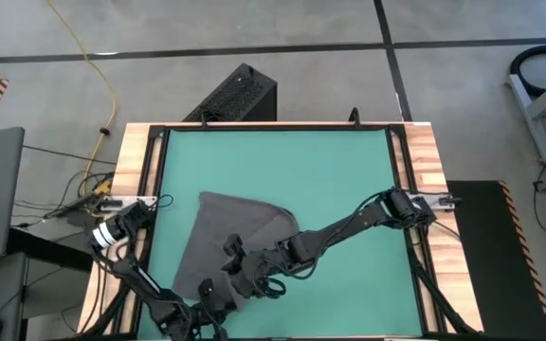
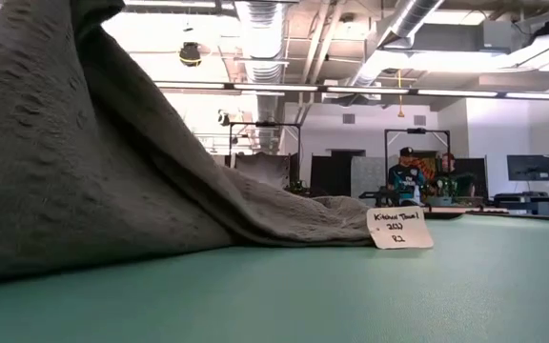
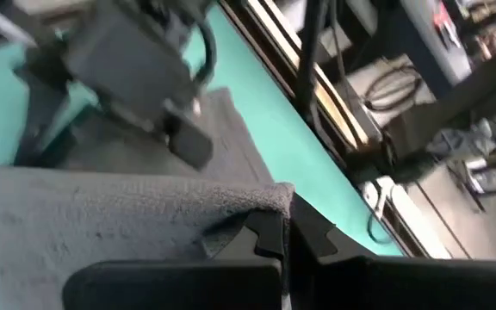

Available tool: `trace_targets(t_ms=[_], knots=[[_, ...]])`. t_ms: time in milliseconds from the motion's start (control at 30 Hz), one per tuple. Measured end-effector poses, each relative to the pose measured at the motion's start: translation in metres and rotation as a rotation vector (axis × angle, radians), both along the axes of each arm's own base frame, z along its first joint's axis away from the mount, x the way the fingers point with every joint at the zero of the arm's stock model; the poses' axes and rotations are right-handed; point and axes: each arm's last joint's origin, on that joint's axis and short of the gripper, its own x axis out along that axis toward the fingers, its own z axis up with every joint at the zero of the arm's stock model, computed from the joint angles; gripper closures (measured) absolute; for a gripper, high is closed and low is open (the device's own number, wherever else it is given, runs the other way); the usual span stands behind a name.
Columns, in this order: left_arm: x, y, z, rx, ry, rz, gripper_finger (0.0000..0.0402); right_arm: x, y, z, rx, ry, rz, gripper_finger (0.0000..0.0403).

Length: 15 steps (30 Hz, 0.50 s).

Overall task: Roll towel
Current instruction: Roll the gray towel

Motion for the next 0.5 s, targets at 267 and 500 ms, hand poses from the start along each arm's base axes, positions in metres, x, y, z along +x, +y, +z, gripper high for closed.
trace_targets(t_ms=[267,500], knots=[[0.008,-0.011,-0.002,-0.002,0.026,-0.035,0.0401,0.008,-0.008,0.008,0.062,-0.069,0.158,0.0388],[0.002,-0.011,-0.004,0.035,0.067,-0.057,0.0401,0.031,-0.021,-0.016,0.167,-0.11,0.285,0.0388]])
